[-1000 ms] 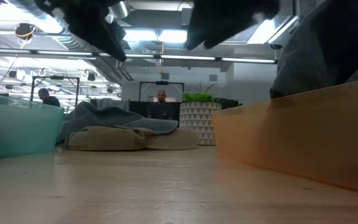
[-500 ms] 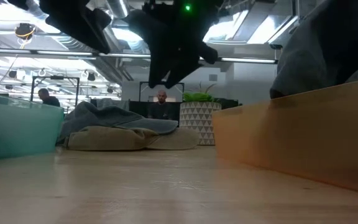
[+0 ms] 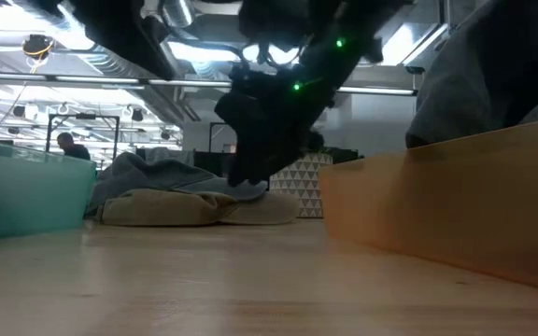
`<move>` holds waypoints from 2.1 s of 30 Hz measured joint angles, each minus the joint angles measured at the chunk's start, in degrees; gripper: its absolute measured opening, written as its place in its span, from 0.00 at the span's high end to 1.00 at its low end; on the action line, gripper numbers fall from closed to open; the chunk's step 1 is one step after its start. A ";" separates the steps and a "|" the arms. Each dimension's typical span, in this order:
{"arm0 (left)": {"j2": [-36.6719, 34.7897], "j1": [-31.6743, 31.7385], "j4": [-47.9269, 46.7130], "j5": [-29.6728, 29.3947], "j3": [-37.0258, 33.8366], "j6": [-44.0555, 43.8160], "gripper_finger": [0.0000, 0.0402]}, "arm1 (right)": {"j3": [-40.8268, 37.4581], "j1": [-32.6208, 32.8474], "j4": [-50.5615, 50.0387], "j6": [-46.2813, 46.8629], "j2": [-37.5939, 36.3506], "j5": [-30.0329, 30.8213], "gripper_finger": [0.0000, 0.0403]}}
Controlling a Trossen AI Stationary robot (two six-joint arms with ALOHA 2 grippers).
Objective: Pick & Place hat
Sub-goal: Put the blue cap into the orange bin
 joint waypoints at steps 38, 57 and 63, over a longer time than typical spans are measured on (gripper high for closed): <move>0.02 2.97 -0.20 -2.89 -0.01 -0.23 0.83 | -12.72 -16.28 20.86 15.91 -6.60 -20.18 0.44; 0.02 2.97 -0.02 -2.89 -0.02 -1.98 0.83 | -12.72 -16.38 24.07 23.73 -3.11 -23.60 0.44; 0.02 2.93 -0.04 -2.83 -0.02 -2.75 0.84 | -12.65 -16.36 31.49 23.06 -1.22 -24.70 0.44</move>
